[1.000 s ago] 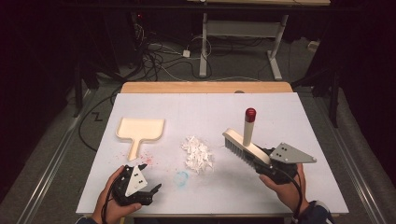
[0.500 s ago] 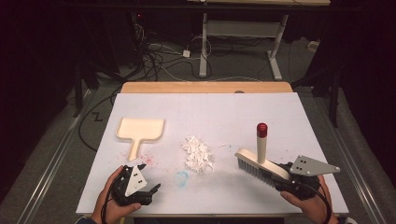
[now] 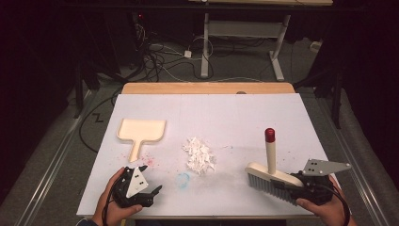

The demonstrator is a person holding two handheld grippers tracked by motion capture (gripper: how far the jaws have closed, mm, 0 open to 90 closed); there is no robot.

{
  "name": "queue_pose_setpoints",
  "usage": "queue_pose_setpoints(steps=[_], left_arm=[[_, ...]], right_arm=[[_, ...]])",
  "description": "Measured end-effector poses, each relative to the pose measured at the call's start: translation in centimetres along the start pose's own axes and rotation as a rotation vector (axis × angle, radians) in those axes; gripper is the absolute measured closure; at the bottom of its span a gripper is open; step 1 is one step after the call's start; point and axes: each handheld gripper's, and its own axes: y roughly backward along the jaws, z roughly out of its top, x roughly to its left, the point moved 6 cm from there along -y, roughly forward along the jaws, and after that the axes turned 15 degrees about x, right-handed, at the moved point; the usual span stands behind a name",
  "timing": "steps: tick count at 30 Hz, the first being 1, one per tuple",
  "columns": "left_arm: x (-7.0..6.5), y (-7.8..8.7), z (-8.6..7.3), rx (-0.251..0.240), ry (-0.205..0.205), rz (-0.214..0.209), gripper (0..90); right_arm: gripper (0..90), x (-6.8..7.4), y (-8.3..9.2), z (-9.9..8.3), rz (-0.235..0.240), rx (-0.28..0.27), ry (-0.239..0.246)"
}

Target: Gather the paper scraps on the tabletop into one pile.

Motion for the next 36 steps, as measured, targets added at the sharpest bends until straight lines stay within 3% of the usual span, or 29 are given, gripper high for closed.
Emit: queue_pose_setpoints(steps=[3, 6, 11, 12, 18, 27, 31, 36], left_arm=[[0.0, -0.1, 0.0, 0.003, -0.001, -0.004, 17.7], [0.0, -0.2, 0.1, 0.004, 0.001, -0.009, 17.7], [-0.2, -0.3, 0.1, 0.007, -0.004, -0.014, 17.7], [-0.2, -0.3, 0.1, 0.009, -0.006, -0.015, 17.8], [-0.3, -0.5, 0.1, 0.02, -0.015, -0.019, 17.7], [-0.5, -0.5, 0.1, 0.024, -0.023, -0.023, 17.8], [-0.5, -0.5, 0.0, 0.026, -0.026, -0.024, 17.7], [-0.6, -0.5, 0.1, 0.024, -0.028, -0.025, 17.8]], right_arm=[[68.3, -0.9, 0.1, 0.0, 0.03, 0.011, -0.029], [68.3, -2.4, -0.2, 0.2, 0.027, 0.024, -0.093], [68.1, -5.2, -1.6, 0.7, 0.08, 0.077, -0.16], [67.7, -5.8, -1.8, 0.8, 0.068, 0.081, -0.17], [62.7, -8.1, -2.6, 1.7, 0.018, 0.127, -0.155], [55.1, -10.6, -3.3, 2.9, 0.038, 0.112, -0.173], [44.9, -12.2, -2.5, 2.7, -0.032, 0.079, -0.223], [36.3, -13.3, -2.4, 2.1, -0.112, 0.11, -0.256]])
